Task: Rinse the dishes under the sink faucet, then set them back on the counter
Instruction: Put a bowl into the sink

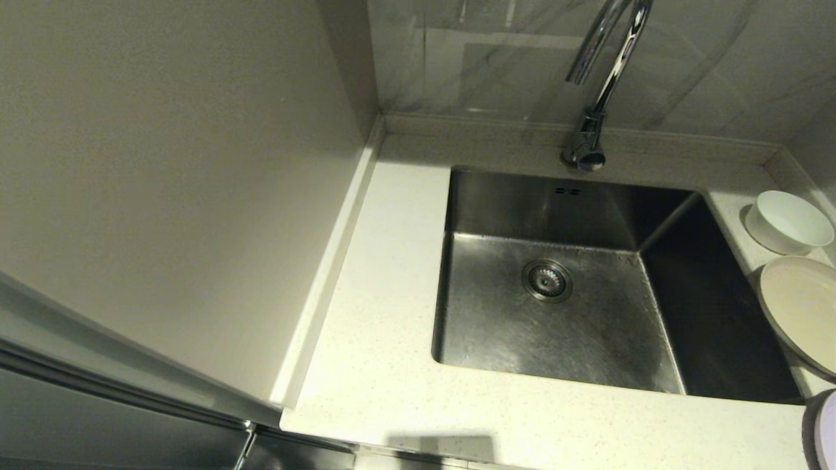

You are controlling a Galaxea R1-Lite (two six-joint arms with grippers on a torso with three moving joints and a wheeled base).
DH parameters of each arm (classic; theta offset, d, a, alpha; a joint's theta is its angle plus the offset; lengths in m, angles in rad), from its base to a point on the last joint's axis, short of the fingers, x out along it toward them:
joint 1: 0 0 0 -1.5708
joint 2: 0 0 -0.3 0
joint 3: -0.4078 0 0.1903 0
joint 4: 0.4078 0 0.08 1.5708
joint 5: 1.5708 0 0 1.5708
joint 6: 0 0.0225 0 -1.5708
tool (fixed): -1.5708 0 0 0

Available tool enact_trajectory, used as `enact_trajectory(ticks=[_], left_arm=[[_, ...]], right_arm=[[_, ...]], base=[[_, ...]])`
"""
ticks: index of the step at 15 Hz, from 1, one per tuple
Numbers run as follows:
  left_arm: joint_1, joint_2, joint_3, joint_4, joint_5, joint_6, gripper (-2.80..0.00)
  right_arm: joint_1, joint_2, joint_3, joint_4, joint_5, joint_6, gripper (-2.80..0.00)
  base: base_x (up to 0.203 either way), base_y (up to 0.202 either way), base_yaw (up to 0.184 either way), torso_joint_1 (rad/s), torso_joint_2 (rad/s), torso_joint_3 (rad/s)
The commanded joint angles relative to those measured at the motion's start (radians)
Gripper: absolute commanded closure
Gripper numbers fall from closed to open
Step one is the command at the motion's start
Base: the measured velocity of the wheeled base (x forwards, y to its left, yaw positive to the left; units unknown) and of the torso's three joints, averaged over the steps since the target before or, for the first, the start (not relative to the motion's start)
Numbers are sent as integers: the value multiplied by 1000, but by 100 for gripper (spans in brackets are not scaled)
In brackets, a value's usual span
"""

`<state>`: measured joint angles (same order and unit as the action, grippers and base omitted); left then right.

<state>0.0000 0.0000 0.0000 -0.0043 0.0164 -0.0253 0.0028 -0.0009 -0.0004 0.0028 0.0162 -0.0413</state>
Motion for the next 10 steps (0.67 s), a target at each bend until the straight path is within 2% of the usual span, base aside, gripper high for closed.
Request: enact_trajectory(ticks=[1, 7, 8, 10], left_arm=[[0, -3, 0, 0, 0, -1, 0], [-1, -3, 0, 0, 0, -1, 0], [0, -3, 0, 0, 0, 1, 0], [-2, -5, 0, 0, 0, -1, 0]], right_arm=[[0, 1, 0, 2, -1, 3, 0], [0, 1, 0, -4, 4, -38, 0], [0, 1, -20, -5, 8, -43, 0], [0, 54, -154, 15, 32, -26, 0]], base=[[0, 0, 0, 0, 0, 0], [0, 0, 0, 0, 0, 0], [0, 0, 0, 0, 0, 0], [0, 0, 0, 0, 0, 0]])
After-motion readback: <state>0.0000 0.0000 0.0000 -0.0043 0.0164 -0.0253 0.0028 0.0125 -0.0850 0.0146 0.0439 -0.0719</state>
